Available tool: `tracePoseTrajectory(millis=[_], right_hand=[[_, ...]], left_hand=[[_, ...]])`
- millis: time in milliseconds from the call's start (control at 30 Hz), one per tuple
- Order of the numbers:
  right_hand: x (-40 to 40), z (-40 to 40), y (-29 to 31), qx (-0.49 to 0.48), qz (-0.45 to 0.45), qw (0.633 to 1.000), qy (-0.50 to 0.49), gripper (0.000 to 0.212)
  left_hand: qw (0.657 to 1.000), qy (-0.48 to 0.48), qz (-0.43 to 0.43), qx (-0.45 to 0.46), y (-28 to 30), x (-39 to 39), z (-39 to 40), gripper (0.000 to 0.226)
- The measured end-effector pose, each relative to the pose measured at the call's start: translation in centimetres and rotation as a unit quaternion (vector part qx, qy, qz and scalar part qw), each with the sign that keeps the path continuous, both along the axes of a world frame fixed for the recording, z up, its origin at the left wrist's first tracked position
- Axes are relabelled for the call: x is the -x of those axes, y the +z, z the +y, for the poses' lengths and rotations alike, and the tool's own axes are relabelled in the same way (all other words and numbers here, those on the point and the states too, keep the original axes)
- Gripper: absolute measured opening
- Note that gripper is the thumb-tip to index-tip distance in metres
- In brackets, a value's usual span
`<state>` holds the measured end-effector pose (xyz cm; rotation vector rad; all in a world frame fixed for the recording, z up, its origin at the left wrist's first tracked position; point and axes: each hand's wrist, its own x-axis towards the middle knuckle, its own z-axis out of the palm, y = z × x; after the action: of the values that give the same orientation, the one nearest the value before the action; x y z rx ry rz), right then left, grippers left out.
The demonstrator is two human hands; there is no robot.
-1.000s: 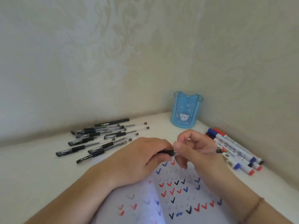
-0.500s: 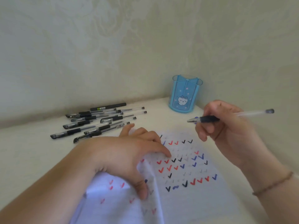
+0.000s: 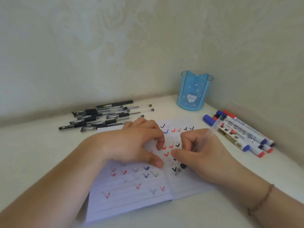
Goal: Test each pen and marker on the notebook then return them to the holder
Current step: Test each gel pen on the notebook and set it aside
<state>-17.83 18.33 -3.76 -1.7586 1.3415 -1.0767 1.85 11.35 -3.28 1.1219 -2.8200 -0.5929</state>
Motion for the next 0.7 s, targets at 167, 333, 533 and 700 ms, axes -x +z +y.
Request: tracePoseTrajectory(millis=[167,333,533,700], right_hand=[[-0.3,0.1,-0.2,0.016,0.047,0.999,0.01,0.038],[-0.1,0.1,0.0,0.018,0.074,0.997,0.019,0.04],[0.3,-0.4,-0.2,0.015,0.033,0.999,0.0,0.043],[1.5,-1.3,1.2,-0.007,-0.169,0.985,0.007,0.048]], left_hand=[[1.0,-0.006,0.004,0.005,-0.4,0.0,-0.5,0.042],[1.0,-0.01,0.008,0.005,-0.6,-0.1,-0.7,0.041],[1.0,-0.019,0.017,0.015,-0.7,-0.3,-1.0,0.039],[0.997,-0.018,0.063,0.05,-0.5,-0.1,-1.2,0.032]])
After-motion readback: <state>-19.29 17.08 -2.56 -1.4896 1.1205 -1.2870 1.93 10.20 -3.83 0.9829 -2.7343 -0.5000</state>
